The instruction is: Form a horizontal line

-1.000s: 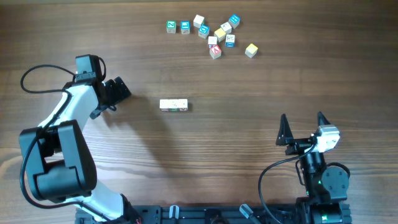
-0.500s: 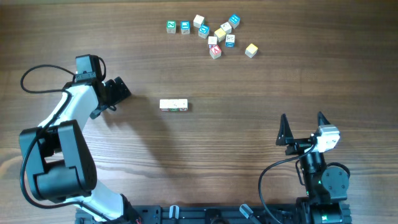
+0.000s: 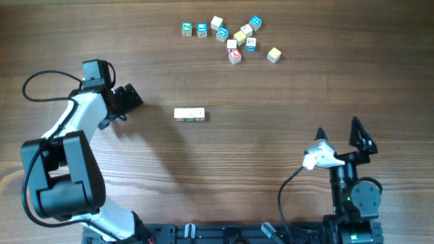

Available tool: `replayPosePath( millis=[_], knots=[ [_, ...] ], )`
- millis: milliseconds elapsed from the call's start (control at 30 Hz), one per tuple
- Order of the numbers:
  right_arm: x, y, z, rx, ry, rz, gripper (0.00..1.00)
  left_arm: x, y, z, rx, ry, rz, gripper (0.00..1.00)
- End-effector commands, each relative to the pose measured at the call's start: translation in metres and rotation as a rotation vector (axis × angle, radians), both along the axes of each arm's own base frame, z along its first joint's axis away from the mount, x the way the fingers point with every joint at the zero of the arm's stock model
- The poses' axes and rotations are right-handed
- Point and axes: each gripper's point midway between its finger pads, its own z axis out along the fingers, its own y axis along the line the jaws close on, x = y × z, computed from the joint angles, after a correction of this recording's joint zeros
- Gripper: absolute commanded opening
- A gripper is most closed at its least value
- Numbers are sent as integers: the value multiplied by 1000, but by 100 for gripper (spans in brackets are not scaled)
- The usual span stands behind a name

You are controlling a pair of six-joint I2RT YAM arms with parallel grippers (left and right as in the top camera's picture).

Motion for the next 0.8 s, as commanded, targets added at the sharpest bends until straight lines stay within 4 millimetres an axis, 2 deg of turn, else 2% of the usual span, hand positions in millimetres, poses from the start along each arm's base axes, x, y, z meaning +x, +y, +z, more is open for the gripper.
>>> replayPosePath(
  millis=[0, 67, 667, 767],
  knots=[
    [0, -5, 1, -559, 20, -22, 100, -3, 2, -4, 2, 14, 11, 100],
    [0, -4, 1, -1036, 38, -16, 100, -3, 2, -4, 2, 14, 11, 100],
    [0, -3, 0, -1036, 38, -11, 100, -3, 2, -4, 2, 14, 11, 100],
    [1, 11, -3, -1035, 7, 71, 100, -3, 2, -4, 2, 14, 10, 100]
  ],
)
